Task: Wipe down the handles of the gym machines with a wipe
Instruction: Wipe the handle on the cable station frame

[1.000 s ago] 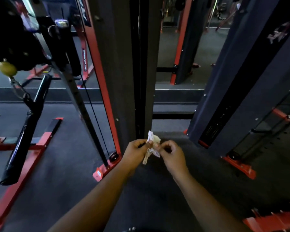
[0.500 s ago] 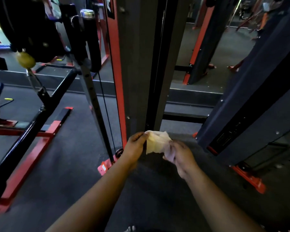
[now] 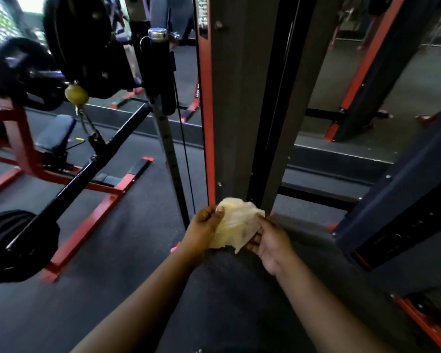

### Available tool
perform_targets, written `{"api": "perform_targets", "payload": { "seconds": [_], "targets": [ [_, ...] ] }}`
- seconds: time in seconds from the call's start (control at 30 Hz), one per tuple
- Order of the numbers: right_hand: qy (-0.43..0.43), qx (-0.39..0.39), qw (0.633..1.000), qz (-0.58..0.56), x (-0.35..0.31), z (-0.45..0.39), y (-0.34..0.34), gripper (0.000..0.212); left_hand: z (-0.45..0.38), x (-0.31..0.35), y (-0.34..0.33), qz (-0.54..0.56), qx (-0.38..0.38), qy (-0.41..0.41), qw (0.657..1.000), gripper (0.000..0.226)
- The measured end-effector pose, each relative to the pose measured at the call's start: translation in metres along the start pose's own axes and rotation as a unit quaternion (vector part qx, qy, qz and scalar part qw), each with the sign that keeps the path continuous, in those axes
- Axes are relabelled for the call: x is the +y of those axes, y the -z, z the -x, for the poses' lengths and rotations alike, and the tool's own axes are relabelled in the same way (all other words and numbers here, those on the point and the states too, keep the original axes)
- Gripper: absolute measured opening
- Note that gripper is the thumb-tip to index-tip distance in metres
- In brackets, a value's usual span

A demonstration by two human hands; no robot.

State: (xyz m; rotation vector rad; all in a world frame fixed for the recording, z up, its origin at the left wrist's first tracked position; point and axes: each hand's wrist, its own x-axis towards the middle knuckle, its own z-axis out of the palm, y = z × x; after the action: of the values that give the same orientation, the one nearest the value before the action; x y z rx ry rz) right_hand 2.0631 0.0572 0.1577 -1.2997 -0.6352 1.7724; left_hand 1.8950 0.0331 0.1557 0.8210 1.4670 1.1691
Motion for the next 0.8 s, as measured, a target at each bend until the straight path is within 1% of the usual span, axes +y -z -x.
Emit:
{"api": "perform_targets", "payload": {
  "seconds": [0.07, 0.1, 0.17, 0.2, 0.27, 0.33, 0.37, 0.43, 0.5, 0.53, 0.57, 0.63, 0.7, 0.73, 0.77, 0.8],
  "targets": [
    [-0.046, -0.040, 0.998, -0.033, -0.001, -0.003, 0.006, 0.040, 0.002, 0.000, -0.004, -0.006, -0.002, 0.015, 1.000, 0.024],
    [-0.046, -0.063, 0.996, -0.042, -0.003, -0.005, 0.010, 0.043, 0.003, 0.000, -0.005, -0.004, 0.002, 0.013, 1.000, 0.022],
    [-0.032, -0.111, 0.993, -0.022, -0.009, -0.008, 0.017, 0.044, 0.004, 0.001, -0.006, 0.016, 0.037, 0.012, 0.999, 0.019],
    [-0.039, -0.122, 0.992, 0.004, -0.011, -0.010, 0.018, 0.043, 0.004, 0.000, -0.006, 0.035, 0.059, 0.015, 0.998, 0.020],
    [-0.088, -0.123, 0.987, 0.058, -0.010, -0.012, 0.016, 0.040, 0.004, -0.003, -0.007, 0.085, 0.083, 0.034, 0.992, 0.024],
    [-0.134, -0.136, 0.977, 0.097, -0.007, -0.011, 0.015, 0.037, 0.006, -0.009, -0.007, 0.117, 0.087, 0.063, 0.987, 0.025],
    [-0.140, -0.144, 0.974, 0.106, -0.006, -0.012, 0.014, 0.035, 0.007, -0.011, -0.006, 0.120, 0.089, 0.079, 0.986, 0.025],
    [-0.124, -0.143, 0.975, 0.118, -0.009, -0.014, 0.014, 0.034, 0.010, -0.012, 0.001, 0.113, 0.078, 0.107, 0.985, 0.025],
    [-0.088, -0.126, 0.979, 0.132, -0.017, -0.016, 0.010, 0.032, 0.011, -0.008, 0.011, 0.082, 0.060, 0.110, 0.989, 0.026],
    [-0.070, -0.120, 0.981, 0.135, -0.024, -0.017, 0.007, 0.029, 0.010, -0.001, 0.017, 0.059, 0.054, 0.097, 0.992, 0.026],
    [-0.050, -0.124, 0.981, 0.139, -0.032, -0.016, 0.003, 0.025, 0.010, 0.008, 0.023, 0.042, 0.046, 0.074, 0.995, 0.025],
    [0.016, -0.170, 0.975, 0.146, -0.055, -0.011, -0.005, 0.020, 0.012, 0.035, 0.034, 0.036, 0.009, 0.002, 0.999, 0.021],
    [0.126, -0.222, 0.958, 0.129, -0.080, -0.002, -0.015, 0.021, 0.019, 0.066, 0.044, 0.053, -0.028, -0.072, 0.996, 0.021],
    [0.189, -0.239, 0.945, 0.119, -0.092, 0.002, -0.018, 0.020, 0.022, 0.079, 0.049, 0.059, -0.041, -0.102, 0.992, 0.025],
    [0.255, -0.254, 0.925, 0.125, -0.103, 0.005, -0.020, 0.020, 0.026, 0.090, 0.053, 0.063, -0.048, -0.123, 0.989, 0.032],
    [0.325, -0.267, 0.895, 0.153, -0.112, 0.006, -0.022, 0.020, 0.027, 0.097, 0.058, 0.061, -0.051, -0.139, 0.987, 0.039]
  ]
}}
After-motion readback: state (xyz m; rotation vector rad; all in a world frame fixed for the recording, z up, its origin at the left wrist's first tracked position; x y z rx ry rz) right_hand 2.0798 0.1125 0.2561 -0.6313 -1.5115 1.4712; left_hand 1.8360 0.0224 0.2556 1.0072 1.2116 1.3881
